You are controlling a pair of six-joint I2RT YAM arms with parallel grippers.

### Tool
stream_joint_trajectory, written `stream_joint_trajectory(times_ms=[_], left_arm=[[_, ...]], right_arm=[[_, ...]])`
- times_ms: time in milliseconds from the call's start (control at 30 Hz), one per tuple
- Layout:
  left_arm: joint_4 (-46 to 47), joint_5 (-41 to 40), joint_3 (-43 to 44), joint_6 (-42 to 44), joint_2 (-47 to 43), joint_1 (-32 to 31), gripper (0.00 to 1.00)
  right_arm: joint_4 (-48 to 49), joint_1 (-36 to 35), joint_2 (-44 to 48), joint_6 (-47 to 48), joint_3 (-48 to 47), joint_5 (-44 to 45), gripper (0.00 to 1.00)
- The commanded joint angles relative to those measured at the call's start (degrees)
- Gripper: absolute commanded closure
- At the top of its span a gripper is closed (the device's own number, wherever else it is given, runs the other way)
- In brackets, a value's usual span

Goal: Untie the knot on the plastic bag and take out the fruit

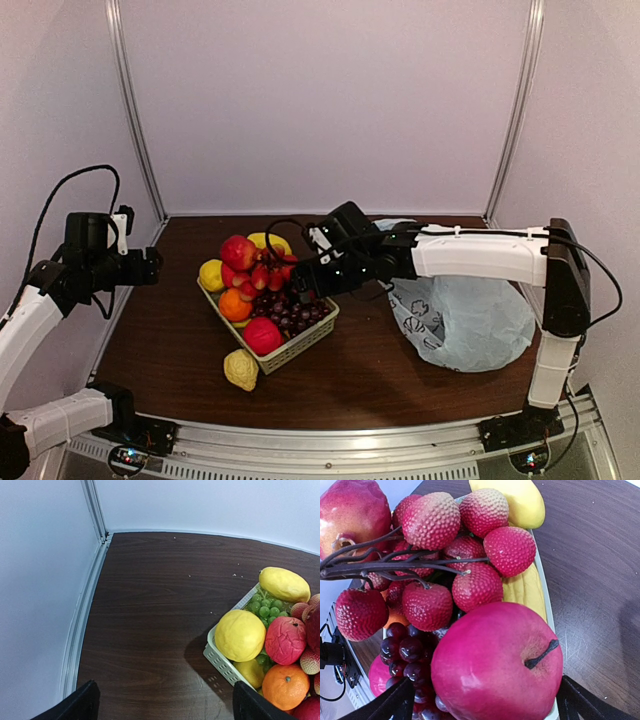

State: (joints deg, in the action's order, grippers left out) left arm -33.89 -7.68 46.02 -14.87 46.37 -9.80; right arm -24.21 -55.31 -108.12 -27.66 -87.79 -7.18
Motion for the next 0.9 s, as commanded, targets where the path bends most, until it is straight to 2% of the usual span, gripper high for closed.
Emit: stream_joint_trajectory(times_ms=[0, 367, 467, 567, 733, 867], left_arm=[[2.70, 0.74, -0.88, 0.41, -0.49, 0.31, 0.06], [2.77, 0.83, -0.86, 0.42, -0.40, 0.29, 0.06], [2.70, 0.83, -0.86, 0.46, -0.40, 0.31, 0.06], [2.69, 0.83, -0.90, 0.46, -0.40, 0.31, 0.06], [2.69, 0.74, -0.86, 0.46, -0.49, 0.31, 0.06], [2.70, 0.74, -0.85, 0.44, -0.49, 0.31, 0.06]], right_arm=[[0.17, 0.73, 0.07, 1.37, -0.86, 0.83, 0.01], [0.40, 0.71, -0.75, 1.90, -0.98, 0.75, 0.01], [0.71, 0.71, -1.26, 1.91, -1.10, 0.00, 0.03], [1.06, 0.72, -1.59, 1.82, -1.20, -0.83, 0.12], [1.51, 0.70, -0.56, 1.58, -1.07, -1.12, 0.32], [2.39, 0.55, 1.43, 1.47, -1.18, -1.41, 0.40]])
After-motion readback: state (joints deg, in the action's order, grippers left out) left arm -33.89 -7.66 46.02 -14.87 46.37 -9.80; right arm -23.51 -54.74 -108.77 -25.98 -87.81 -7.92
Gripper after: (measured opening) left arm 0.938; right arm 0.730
